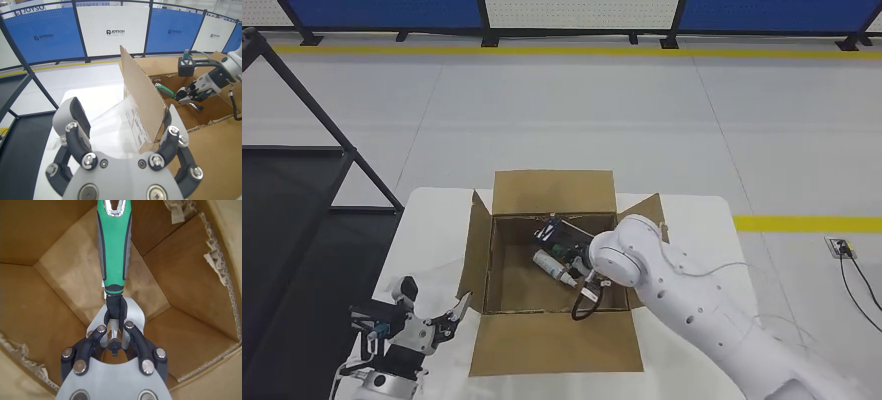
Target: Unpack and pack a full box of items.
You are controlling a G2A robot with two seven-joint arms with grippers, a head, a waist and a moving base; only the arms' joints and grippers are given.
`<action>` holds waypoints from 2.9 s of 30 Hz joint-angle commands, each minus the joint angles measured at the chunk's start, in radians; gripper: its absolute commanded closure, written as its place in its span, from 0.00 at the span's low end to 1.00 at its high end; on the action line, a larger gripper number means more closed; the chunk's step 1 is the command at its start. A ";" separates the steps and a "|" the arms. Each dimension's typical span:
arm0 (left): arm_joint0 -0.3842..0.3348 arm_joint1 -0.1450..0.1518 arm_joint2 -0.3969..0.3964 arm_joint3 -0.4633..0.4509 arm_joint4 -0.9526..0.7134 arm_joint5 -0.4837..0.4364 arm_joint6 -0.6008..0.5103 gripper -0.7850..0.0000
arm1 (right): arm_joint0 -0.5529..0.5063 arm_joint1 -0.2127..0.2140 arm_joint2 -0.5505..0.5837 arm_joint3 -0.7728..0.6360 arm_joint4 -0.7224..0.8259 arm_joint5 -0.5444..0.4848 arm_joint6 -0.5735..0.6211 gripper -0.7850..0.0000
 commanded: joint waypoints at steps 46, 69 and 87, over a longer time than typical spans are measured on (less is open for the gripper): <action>0.034 -0.015 -0.022 -0.025 -0.122 -0.221 0.014 0.00 | -0.390 0.104 0.552 -0.748 -0.140 -0.042 0.097 0.00; -0.027 -0.006 0.004 0.000 -0.487 -0.428 -0.178 0.00 | -0.532 0.129 0.832 -0.795 0.189 0.000 -0.066 0.00; -0.302 -0.007 0.186 0.109 -0.507 -0.268 -0.495 0.00 | -0.532 0.181 1.053 -0.446 0.547 0.033 0.132 0.00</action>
